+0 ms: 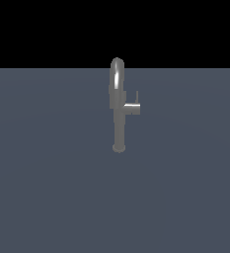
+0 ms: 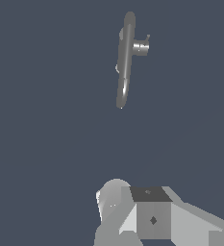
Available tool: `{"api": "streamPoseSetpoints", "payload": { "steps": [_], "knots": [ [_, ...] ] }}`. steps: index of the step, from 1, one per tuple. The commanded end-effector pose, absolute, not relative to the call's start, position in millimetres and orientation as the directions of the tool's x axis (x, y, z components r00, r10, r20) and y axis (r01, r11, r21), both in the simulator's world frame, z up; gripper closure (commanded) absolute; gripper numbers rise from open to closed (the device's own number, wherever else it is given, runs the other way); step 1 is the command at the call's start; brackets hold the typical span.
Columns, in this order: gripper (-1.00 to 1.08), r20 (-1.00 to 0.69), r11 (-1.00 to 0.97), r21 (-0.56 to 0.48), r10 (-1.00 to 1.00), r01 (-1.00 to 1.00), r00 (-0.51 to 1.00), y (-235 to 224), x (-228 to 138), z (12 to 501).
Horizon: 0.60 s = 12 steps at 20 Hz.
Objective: Turn on the faucet by rotating a designated handle.
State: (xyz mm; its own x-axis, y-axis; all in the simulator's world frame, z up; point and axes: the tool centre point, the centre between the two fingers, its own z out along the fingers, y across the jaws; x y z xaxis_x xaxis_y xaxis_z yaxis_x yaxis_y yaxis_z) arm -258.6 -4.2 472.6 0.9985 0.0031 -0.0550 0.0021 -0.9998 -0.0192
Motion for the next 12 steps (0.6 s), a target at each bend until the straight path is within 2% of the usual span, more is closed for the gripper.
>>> {"api": "streamPoseSetpoints", "payload": {
  "steps": [1,12],
  "knots": [
    [1.08,-0.055,-1.000,-0.019,0.003,0.002,0.998,-4,-259,473],
    [1.08,-0.096,-0.997,-0.061,-0.040,-0.046,0.995,-3,-243,471]
  ]
}}
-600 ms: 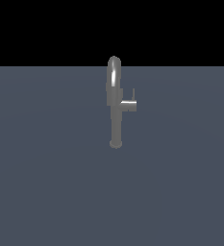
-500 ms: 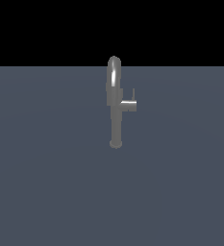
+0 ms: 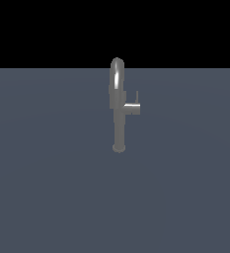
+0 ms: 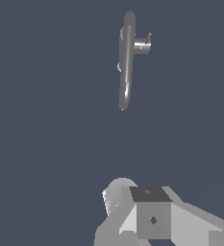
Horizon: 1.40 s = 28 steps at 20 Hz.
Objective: Turn on the faucet by rotating a designated handle.
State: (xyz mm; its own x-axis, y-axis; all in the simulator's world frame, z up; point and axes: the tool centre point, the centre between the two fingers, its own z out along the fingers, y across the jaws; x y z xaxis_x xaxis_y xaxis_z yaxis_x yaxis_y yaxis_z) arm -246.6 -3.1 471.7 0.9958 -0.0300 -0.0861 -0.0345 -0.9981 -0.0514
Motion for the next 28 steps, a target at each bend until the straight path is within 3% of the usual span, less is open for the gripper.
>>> {"api": "streamPoseSetpoints", "payload": {
  "steps": [1,15,28],
  "knots": [
    [1.08,-0.104,-0.996,-0.069,-0.048,-0.055,0.993,-3,-240,471],
    [1.08,-0.302,-0.934,-0.221,-0.208,-0.280,0.931,-5,-173,458],
    [1.08,-0.538,-0.775,-0.327,-0.318,-0.541,0.780,-20,-101,427]
  ]
}}
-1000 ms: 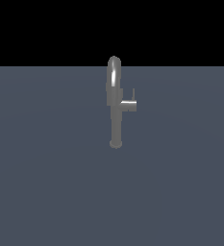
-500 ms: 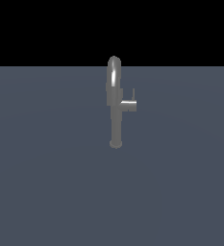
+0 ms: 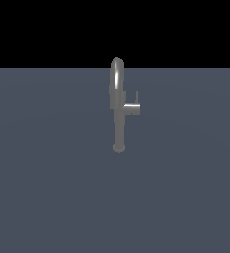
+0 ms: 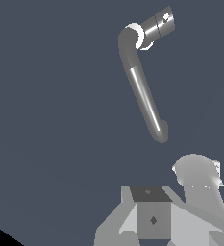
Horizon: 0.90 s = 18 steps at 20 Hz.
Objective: Turn on the faucet by rotating a designated handle.
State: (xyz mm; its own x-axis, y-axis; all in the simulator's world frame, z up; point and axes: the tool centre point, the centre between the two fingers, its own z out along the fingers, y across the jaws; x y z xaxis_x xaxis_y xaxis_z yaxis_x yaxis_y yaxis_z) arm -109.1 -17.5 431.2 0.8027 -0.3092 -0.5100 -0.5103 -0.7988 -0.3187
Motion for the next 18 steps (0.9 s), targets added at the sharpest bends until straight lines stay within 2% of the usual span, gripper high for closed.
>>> {"api": "streamPoseSetpoints", "payload": {
  "steps": [1,10,18],
  "knots": [
    [1.08,-0.557,-0.758,-0.332,-0.323,-0.561,0.765,-22,-95,423],
    [1.08,-0.725,-0.578,-0.345,-0.336,-0.739,0.601,-39,-49,386],
    [1.08,-0.859,-0.377,-0.301,-0.292,-0.876,0.421,-56,-14,341]
  ]
}}
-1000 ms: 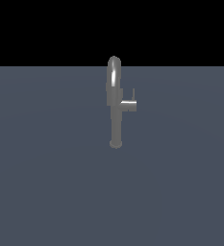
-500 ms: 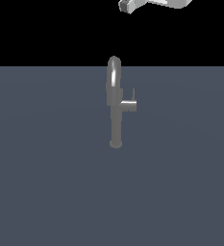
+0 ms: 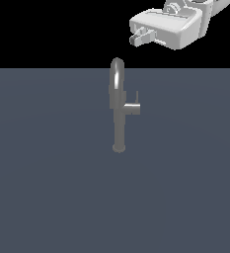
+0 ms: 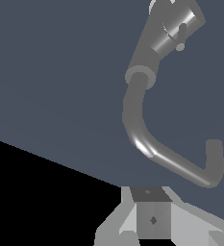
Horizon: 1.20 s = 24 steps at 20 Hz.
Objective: Turn on the faucet by rotating a designated handle.
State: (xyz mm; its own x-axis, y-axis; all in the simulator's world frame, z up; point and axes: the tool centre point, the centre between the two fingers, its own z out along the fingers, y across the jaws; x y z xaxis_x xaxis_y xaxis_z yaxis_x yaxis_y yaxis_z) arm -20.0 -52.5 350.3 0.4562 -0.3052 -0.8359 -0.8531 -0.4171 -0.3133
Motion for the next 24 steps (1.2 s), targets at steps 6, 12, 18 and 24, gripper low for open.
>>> {"api": "streamPoseSetpoints", "payload": {
  "steps": [6,12,18,24],
  "knots": [
    [1.08,-0.936,-0.213,-0.229,-0.221,-0.950,0.275,-67,6,301],
    [1.08,-0.982,-0.062,-0.134,-0.128,-0.989,0.141,-73,19,260],
    [1.08,-0.997,0.037,-0.056,-0.052,-0.998,0.054,-75,24,230],
    [1.08,-1.000,0.086,-0.011,-0.008,-0.996,0.011,-74,26,215]
  ]
}}
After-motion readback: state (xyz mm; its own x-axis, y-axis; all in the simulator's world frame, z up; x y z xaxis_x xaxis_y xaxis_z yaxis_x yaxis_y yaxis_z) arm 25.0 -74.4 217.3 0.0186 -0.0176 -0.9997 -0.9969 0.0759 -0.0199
